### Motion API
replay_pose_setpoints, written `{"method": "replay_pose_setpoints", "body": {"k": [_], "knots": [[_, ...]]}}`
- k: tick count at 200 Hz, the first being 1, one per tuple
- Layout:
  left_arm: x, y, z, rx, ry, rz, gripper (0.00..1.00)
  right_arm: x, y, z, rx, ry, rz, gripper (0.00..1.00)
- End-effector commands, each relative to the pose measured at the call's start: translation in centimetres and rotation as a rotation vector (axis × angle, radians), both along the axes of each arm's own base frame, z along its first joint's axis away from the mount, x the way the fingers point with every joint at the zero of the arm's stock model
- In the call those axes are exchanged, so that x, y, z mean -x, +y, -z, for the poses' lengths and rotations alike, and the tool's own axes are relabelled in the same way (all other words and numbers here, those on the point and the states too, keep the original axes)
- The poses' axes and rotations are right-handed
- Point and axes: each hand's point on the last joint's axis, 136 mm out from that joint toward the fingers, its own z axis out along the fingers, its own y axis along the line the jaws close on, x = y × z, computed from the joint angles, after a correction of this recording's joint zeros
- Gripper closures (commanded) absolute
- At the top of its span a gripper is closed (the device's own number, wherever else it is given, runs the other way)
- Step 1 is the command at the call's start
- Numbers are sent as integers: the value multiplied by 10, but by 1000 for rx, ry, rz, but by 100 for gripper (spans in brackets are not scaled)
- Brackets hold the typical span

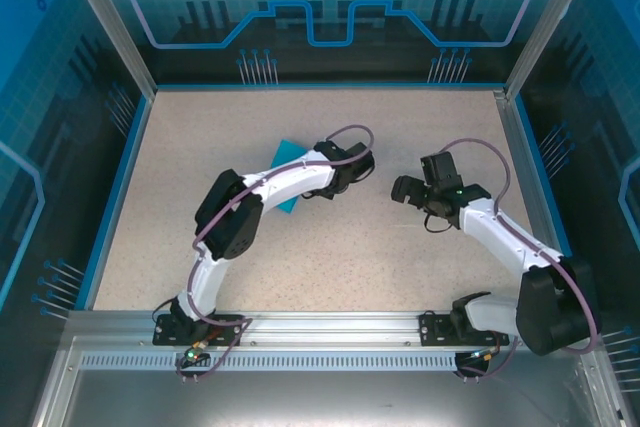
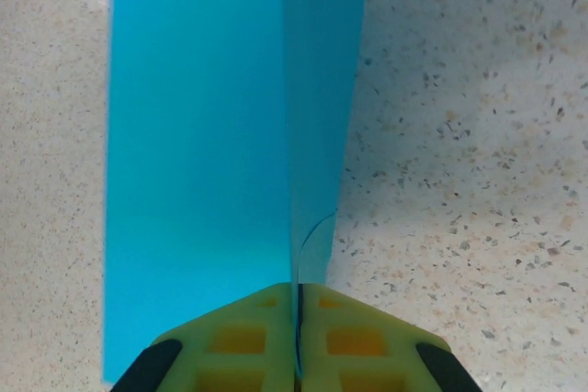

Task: Fold a paper plane with a square sheet of paper (pick it up from the middle)
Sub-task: Turn over the paper at the center of the table.

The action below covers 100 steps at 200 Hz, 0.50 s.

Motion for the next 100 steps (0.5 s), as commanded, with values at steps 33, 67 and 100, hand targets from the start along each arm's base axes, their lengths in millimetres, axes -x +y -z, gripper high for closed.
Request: {"method": "replay_pose_setpoints", "body": {"k": [33,67,100], "knots": [[2,-45,24,90,47,82,92,14,-27,-4,-3,20,94,1],[12,-67,46,194,114,103,88,18,-30,-2,-25,26,102,1],[19,-77,62,249,157,104,82,19,-31,-4,-40,19,106,1]]}}
